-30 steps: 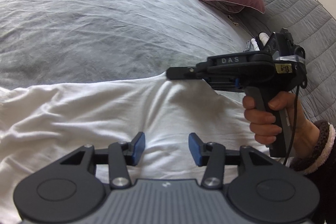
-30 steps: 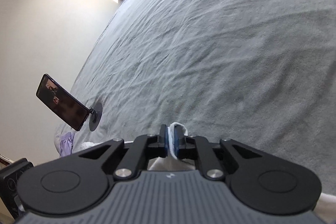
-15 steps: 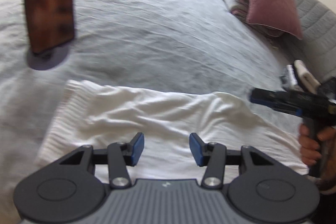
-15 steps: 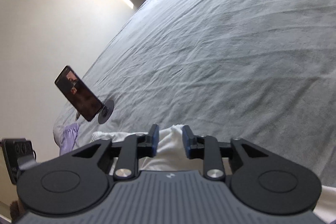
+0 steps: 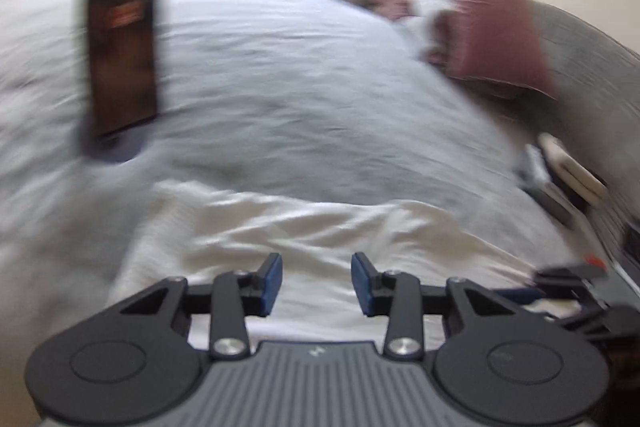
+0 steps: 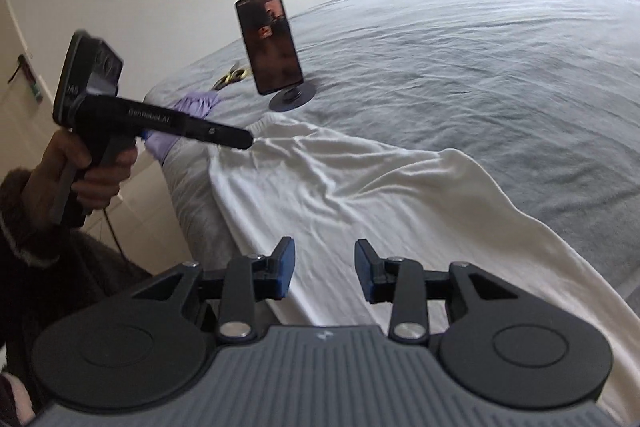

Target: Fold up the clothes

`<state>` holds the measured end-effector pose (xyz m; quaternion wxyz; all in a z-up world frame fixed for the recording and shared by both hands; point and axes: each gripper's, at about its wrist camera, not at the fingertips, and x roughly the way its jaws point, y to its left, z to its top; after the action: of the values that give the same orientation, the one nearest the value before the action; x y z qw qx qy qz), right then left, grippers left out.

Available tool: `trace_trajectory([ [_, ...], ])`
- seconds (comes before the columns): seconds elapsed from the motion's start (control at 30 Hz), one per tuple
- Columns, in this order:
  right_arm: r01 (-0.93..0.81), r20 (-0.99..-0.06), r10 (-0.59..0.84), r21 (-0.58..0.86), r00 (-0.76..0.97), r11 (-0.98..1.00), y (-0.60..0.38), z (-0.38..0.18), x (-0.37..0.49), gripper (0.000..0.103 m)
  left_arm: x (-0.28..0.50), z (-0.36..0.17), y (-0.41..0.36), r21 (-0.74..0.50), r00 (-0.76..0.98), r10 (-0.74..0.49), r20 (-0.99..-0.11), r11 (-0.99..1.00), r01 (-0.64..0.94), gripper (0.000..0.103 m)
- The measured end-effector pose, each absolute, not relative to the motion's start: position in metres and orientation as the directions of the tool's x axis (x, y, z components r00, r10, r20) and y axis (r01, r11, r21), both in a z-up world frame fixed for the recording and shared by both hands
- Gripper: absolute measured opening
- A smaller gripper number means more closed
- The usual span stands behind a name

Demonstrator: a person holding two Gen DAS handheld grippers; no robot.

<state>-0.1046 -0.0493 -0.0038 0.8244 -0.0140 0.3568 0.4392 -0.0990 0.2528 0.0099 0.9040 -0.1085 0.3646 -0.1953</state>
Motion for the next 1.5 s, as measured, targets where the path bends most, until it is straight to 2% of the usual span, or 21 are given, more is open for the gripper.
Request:
trace_trajectory([
  [0.17,-0.796,-0.639,0.670,0.147,0.377,0.587,-0.058,-0.012,-0.129,0.038,-0.113,-0.003,0.190,-0.214,0.565,-0.538,-0.626,0.815,0.538,0.041],
  [0.3,-0.811,-0.674,0.631,0.081,0.384,0.580,-0.067,-0.026,-0.140,0.038,-0.122,-0.014,0.157,-0.159,0.481,-0.577,-0.660,0.734,0.661,0.045],
  [0.37,-0.810,-0.683,0.618,0.064,0.390,0.582,-0.070,-0.032,-0.142,0.035,-0.125,-0.017,0.147,-0.130,0.459,-0.582,-0.672,0.703,0.700,0.046],
  [0.53,-0.811,-0.689,0.608,0.050,0.395,0.583,-0.071,-0.037,-0.141,0.018,-0.128,-0.021,0.134,-0.104,0.432,-0.584,-0.687,0.668,0.737,0.047],
  [0.9,-0.808,-0.670,0.636,0.089,0.384,0.582,-0.072,-0.030,-0.140,0.018,-0.135,-0.026,0.129,-0.053,0.428,-0.563,-0.707,0.646,0.762,0.047],
  [1.2,-0.808,-0.677,0.607,0.030,0.417,0.589,-0.062,-0.036,-0.138,0.018,-0.131,-0.023,0.133,-0.050,0.454,-0.557,-0.695,0.668,0.743,0.047],
  [1.27,-0.804,-0.671,0.611,0.040,0.419,0.594,-0.063,-0.034,-0.136,0.008,-0.131,-0.023,0.132,-0.043,0.455,-0.556,-0.696,0.665,0.746,0.046],
  [1.33,-0.799,-0.665,0.618,0.052,0.420,0.599,-0.065,-0.032,-0.135,0.002,-0.132,-0.023,0.130,-0.033,0.463,-0.555,-0.692,0.664,0.747,0.046],
  [1.43,-0.796,-0.653,0.635,0.082,0.412,0.600,-0.068,-0.028,-0.134,0.001,-0.133,-0.023,0.128,-0.017,0.476,-0.554,-0.683,0.664,0.747,0.045],
  [1.5,-0.794,-0.642,0.652,0.109,0.403,0.599,-0.070,-0.024,-0.134,0.001,-0.134,-0.023,0.126,0.000,0.486,-0.551,-0.678,0.662,0.750,0.036],
])
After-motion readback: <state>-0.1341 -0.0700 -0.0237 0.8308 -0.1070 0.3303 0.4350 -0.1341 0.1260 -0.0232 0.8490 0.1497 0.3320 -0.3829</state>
